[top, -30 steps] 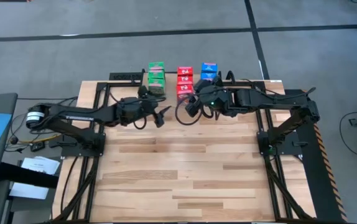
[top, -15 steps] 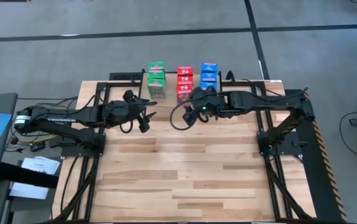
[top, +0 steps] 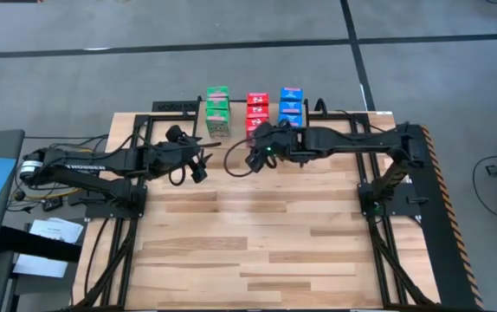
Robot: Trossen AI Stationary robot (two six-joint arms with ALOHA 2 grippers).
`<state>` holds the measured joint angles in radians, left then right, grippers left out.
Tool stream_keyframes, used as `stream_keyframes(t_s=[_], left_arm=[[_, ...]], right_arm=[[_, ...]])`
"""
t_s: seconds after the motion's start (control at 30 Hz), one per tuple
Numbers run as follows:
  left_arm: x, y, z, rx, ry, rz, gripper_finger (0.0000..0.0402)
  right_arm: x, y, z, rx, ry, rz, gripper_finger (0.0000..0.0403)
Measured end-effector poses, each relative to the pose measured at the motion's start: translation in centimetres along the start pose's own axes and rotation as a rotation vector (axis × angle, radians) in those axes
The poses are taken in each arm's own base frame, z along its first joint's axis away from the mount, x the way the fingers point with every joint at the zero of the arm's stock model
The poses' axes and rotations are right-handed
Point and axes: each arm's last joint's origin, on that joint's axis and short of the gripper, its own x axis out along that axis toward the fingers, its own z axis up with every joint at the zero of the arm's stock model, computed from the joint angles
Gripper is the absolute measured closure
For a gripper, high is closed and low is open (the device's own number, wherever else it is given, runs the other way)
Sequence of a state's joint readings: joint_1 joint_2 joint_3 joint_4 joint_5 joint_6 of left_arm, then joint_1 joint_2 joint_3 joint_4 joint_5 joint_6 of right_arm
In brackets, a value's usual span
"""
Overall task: Stack cereal on shelf
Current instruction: Adjust the red cereal box on the shelf
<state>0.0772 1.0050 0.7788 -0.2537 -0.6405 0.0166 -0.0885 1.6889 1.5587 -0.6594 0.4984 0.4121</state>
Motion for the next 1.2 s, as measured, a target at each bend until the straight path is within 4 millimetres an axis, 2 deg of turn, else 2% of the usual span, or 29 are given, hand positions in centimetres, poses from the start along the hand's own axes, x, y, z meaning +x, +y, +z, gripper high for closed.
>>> stream_keyframes(t_s=[0.4,0.87,1.0,1.2], left_arm=[[0.0,0.0,0.0,0.001,0.0,0.0,0.0113],[0.0,0.0,0.0,0.002,0.001,0.003,0.0113],[0.0,0.0,0.0,0.002,0.001,0.003,0.0113],[-0.3,0.2,0.1,-0.001,-0.007,-0.009,0.0113]], right_arm=[[1.5,-0.6,0.0,0.035,0.019,-0.033,0.0137],[0.7,0.8,-0.5,0.042,0.015,0.005,0.0137],[0.0,1.1,-0.5,0.025,0.016,0.016,0.0137],[-2.5,0.6,1.7,-0.067,0.01,0.023,0.0137]])
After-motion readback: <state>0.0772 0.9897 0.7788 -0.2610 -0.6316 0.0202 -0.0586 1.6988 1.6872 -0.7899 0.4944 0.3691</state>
